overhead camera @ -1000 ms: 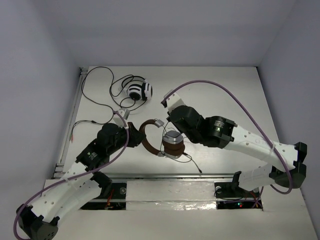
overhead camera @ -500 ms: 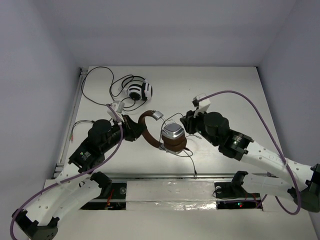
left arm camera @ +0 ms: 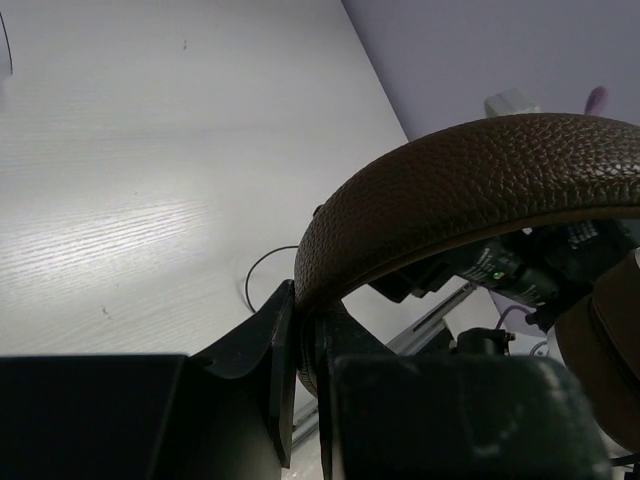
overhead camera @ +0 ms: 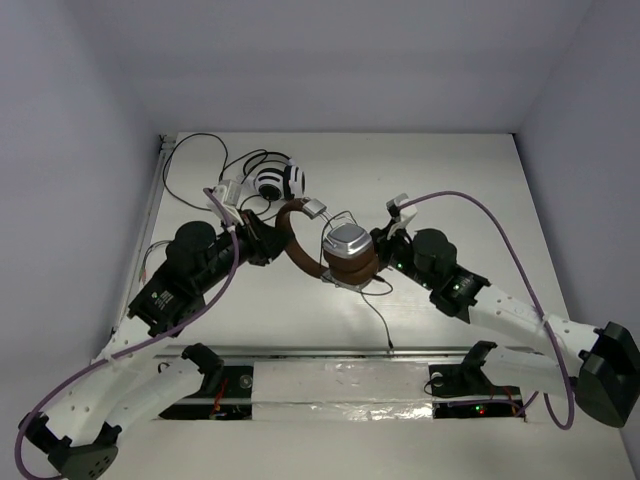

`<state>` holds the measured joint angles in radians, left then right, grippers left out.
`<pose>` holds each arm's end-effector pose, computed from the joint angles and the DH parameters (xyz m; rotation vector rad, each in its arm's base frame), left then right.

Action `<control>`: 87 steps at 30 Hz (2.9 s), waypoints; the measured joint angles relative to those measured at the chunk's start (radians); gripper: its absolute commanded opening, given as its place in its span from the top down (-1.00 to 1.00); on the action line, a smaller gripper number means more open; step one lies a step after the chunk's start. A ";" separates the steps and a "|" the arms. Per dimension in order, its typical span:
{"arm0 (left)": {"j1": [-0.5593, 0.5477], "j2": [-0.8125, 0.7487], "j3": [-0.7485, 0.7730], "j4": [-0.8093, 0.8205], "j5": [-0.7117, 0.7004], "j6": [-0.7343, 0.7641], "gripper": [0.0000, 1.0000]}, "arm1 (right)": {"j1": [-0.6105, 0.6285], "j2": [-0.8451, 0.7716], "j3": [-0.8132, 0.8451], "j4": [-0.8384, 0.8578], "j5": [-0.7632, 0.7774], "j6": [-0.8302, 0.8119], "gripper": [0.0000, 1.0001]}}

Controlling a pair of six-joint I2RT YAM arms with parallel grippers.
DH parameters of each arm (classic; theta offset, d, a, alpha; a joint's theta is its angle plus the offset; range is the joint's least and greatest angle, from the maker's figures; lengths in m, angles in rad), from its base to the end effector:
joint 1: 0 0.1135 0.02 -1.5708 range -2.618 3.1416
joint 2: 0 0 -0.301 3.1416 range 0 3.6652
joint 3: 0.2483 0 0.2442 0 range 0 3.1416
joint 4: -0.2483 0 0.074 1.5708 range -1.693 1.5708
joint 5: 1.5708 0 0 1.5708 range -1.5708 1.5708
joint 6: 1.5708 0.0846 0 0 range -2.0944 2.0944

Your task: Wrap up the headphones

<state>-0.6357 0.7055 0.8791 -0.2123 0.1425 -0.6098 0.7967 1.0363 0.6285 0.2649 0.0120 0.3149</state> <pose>0.1307 -0.1114 0.4026 0.1399 1.7130 -1.0616 0.1858 0.1886 0.3111 -0.4162 1.7332 0.8057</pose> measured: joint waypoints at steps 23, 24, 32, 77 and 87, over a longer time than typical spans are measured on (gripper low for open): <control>0.000 0.123 0.179 -0.063 -0.144 -0.012 1.00 | -0.018 0.224 -0.150 0.232 -0.089 0.278 0.94; 0.000 0.124 0.179 -0.056 -0.154 -0.017 1.00 | -0.018 0.225 -0.154 0.243 -0.096 0.283 0.97; -0.001 0.138 0.166 0.032 -0.286 -0.064 1.00 | 0.016 0.214 -0.177 0.272 -0.114 0.325 1.00; -0.289 0.369 -0.126 -0.168 -0.782 -0.060 1.00 | 0.317 0.292 0.758 -1.123 0.431 0.060 1.00; -0.334 0.335 -0.125 -0.200 -0.648 -0.042 1.00 | 0.254 0.348 0.798 -1.094 0.608 -0.063 0.94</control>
<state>-0.9699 1.0409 0.7540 -0.4122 -0.5056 -0.6518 1.0504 1.3846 1.4261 -0.8288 0.6205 0.2520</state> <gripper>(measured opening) 0.053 0.026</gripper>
